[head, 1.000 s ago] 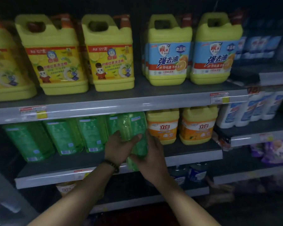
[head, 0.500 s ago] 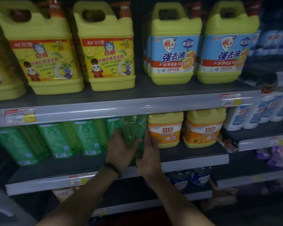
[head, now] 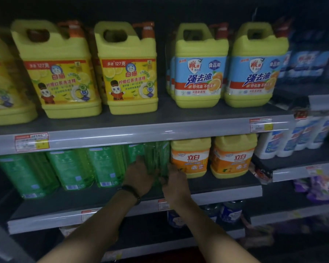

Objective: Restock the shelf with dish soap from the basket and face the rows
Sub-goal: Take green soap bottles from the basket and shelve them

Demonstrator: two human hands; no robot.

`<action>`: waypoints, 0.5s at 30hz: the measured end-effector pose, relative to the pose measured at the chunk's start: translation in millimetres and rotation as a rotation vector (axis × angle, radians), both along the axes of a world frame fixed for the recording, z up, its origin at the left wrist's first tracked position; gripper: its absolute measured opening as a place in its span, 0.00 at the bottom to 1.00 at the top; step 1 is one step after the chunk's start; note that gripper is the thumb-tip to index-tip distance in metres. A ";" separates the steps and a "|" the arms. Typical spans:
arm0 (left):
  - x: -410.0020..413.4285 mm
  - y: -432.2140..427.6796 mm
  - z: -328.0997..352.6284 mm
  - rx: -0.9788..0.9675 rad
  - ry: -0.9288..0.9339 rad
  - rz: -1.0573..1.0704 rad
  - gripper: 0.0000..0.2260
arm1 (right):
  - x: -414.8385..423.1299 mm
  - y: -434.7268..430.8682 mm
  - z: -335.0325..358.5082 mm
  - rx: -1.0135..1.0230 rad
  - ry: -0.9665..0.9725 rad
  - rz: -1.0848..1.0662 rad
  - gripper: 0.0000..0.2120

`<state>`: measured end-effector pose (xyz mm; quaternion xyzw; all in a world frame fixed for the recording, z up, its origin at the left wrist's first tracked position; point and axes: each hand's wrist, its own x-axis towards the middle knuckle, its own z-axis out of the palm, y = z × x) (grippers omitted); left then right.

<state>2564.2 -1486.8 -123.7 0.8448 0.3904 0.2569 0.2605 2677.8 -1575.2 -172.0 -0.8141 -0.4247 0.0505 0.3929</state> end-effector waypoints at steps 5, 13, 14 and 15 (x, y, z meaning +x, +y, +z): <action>-26.3 2.5 14.2 0.153 0.156 -0.203 0.13 | 18.3 -38.4 37.5 0.064 -0.078 0.082 0.10; -38.6 -66.0 137.5 0.384 -0.223 -0.530 0.05 | 45.5 -101.5 148.7 0.563 -0.394 -0.020 0.06; -33.7 -68.1 151.1 0.411 -0.290 -0.546 0.04 | 51.1 -104.8 162.0 0.622 -0.449 -0.049 0.07; -26.6 -68.4 163.5 0.435 -0.348 -0.556 0.02 | 58.8 -105.5 174.3 0.677 -0.498 -0.073 0.07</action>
